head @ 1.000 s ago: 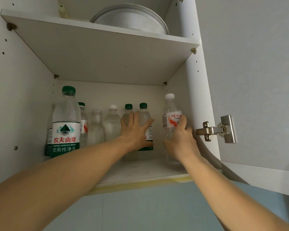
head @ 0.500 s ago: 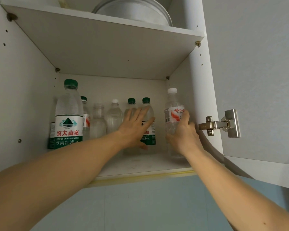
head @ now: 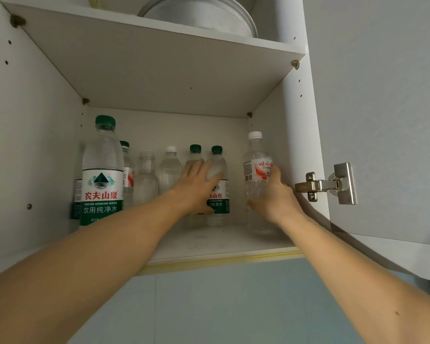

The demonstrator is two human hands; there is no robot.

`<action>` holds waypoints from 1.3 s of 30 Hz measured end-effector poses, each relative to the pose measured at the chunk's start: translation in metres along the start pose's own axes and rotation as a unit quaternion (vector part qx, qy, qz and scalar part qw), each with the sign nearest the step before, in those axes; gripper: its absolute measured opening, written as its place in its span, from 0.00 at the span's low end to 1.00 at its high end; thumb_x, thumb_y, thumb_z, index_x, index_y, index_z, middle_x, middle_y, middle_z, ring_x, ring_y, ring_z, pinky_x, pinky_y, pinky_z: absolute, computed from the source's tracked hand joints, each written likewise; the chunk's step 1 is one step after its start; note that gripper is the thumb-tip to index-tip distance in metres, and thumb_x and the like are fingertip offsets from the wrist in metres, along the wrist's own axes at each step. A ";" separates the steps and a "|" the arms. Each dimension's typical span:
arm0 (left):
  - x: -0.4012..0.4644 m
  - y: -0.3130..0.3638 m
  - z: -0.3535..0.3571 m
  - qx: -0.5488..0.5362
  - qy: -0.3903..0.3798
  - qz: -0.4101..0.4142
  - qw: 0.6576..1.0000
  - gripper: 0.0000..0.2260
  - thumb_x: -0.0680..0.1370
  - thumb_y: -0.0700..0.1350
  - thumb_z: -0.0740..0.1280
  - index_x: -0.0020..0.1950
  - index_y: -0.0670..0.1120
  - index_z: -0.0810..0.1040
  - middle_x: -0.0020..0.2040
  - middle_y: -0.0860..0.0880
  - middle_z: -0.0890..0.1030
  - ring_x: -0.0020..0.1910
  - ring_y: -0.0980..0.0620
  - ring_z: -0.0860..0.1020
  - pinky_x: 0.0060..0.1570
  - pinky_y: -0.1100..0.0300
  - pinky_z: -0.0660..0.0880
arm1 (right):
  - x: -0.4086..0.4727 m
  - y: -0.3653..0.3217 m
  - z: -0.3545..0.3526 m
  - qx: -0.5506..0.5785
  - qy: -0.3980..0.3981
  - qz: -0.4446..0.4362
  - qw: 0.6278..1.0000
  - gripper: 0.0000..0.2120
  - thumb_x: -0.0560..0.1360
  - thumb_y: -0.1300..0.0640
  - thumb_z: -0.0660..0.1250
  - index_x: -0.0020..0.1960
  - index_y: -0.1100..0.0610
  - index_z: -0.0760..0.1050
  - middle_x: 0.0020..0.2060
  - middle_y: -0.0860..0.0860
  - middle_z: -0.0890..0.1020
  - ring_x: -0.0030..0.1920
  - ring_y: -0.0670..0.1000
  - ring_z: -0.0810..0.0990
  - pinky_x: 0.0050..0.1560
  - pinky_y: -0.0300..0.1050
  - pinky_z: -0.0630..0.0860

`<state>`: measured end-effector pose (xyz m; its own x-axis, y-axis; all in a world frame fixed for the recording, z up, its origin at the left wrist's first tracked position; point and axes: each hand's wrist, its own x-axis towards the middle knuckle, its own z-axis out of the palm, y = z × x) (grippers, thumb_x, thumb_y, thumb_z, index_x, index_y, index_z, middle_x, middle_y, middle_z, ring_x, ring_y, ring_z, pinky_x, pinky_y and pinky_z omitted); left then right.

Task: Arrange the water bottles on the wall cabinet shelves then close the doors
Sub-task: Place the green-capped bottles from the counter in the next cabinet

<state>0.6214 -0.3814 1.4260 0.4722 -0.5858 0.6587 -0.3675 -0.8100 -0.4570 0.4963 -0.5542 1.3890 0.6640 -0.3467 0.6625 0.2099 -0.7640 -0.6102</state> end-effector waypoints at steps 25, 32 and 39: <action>-0.009 -0.028 -0.009 0.045 -0.019 -0.086 0.995 0.50 0.67 0.62 0.78 0.80 0.52 0.52 0.79 0.40 0.52 0.76 0.36 0.56 0.74 0.35 0.55 | 0.055 -0.017 0.014 -0.244 -0.118 -0.029 0.962 0.54 0.71 0.55 0.79 0.80 0.61 0.43 0.63 0.62 0.74 0.57 0.63 0.80 0.52 0.57 0.83; -0.009 -0.029 -0.007 0.052 -0.018 -0.084 0.995 0.52 0.65 0.64 0.78 0.79 0.50 0.52 0.79 0.40 0.52 0.76 0.36 0.57 0.73 0.34 0.56 | 0.058 -0.008 0.018 -0.442 -0.084 -0.220 0.866 0.66 0.66 0.49 0.82 0.80 0.59 0.32 0.78 0.68 0.45 0.76 0.72 0.56 0.75 0.63 0.63; -0.008 -0.027 -0.004 0.089 -0.013 -0.096 0.991 0.57 0.65 0.67 0.77 0.81 0.48 0.47 0.79 0.40 0.51 0.76 0.36 0.57 0.73 0.35 0.57 | 0.073 -0.002 0.037 -0.476 -0.073 -0.234 0.845 0.65 0.67 0.41 0.78 0.80 0.63 0.34 0.79 0.67 0.41 0.81 0.64 0.42 0.77 0.58 0.63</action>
<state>0.6244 -0.3544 1.4353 0.5410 -0.4185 0.7295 -0.1219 -0.8973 -0.4244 0.5707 -0.5576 1.4225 0.7645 0.1327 0.6309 -0.1509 -0.9146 0.3752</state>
